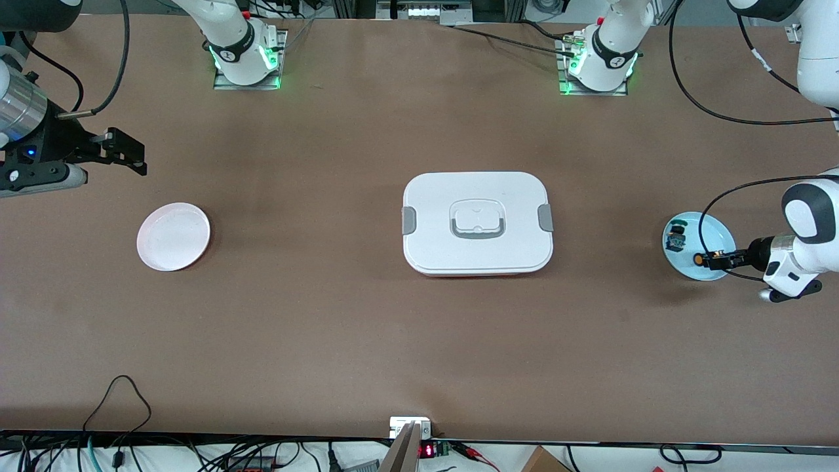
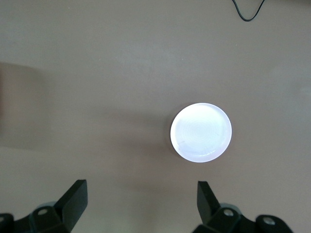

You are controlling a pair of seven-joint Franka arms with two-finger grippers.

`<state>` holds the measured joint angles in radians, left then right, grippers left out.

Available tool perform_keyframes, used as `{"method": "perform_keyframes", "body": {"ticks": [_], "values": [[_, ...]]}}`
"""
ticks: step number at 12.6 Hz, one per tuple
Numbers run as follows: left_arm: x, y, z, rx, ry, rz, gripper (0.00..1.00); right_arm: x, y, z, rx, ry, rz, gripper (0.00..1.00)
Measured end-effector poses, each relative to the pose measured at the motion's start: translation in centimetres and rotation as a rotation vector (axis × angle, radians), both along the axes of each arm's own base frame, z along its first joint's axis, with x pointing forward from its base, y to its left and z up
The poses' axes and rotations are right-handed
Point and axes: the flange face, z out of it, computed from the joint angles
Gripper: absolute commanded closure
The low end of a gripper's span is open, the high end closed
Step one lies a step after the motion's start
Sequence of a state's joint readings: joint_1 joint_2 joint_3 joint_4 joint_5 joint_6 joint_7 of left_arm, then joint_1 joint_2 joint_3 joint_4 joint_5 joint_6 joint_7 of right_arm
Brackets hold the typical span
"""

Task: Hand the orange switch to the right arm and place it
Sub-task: 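Lower the left gripper and grasp the orange switch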

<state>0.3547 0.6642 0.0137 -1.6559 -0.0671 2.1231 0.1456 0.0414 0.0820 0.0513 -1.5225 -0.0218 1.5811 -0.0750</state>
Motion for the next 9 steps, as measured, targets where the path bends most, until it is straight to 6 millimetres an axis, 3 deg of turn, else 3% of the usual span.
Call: {"method": "perform_keyframes", "body": {"ticks": [4,7,9], "values": [[-1.5,-0.4,-2.6,-0.012,-0.068,-0.029,0.0,0.0,0.0,0.0,0.0,0.0,0.0,0.0],[-1.9,-0.8,-2.7,-0.026,-0.073,-0.025,0.05,0.0,0.0,0.0,0.0,0.0,0.0,0.0],[-1.9,-0.8,-2.5,-0.025,-0.075,-0.025,0.14,0.0,0.0,0.0,0.0,0.0,0.0,0.0]]}}
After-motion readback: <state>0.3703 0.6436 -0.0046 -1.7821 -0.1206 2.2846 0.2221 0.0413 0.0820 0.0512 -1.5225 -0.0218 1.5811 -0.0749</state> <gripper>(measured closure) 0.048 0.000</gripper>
